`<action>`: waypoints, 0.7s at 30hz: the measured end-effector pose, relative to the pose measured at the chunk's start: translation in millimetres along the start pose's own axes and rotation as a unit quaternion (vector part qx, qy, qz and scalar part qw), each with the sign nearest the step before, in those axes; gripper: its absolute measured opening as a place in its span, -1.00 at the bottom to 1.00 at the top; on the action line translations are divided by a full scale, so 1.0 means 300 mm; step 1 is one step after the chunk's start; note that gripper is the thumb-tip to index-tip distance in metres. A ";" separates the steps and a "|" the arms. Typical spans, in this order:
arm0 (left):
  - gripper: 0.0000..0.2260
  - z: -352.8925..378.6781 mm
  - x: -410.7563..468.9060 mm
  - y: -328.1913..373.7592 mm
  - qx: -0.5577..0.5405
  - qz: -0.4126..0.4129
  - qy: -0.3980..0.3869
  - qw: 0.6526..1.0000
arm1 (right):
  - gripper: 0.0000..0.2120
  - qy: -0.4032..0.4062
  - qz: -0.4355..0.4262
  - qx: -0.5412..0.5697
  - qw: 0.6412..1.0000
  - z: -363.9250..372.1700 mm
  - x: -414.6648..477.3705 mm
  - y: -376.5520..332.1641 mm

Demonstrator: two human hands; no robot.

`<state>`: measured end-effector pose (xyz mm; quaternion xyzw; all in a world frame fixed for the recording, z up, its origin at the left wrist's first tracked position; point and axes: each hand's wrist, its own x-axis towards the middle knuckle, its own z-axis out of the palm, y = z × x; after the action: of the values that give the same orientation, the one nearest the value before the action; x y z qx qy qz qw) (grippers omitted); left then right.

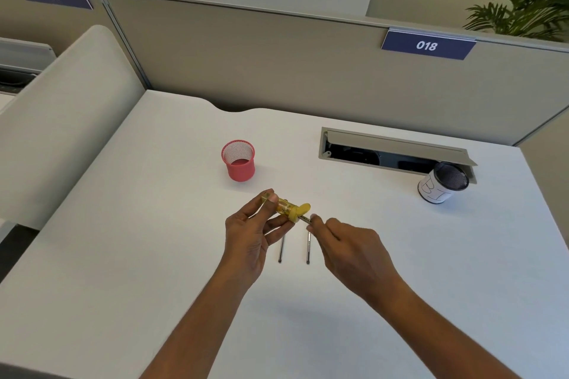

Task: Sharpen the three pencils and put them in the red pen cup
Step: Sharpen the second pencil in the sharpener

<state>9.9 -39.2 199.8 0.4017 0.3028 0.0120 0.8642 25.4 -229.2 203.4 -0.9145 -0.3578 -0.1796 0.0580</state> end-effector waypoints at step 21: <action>-0.77 0.000 0.017 0.002 -0.015 0.011 0.007 1.000 | -0.73 0.062 0.007 -0.035 0.997 0.009 -0.019 0.037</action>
<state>14.2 -37.4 197.7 0.3918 0.3045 0.0290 0.8677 29.8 -240.4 199.1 -0.9055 -0.3410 -0.2476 0.0495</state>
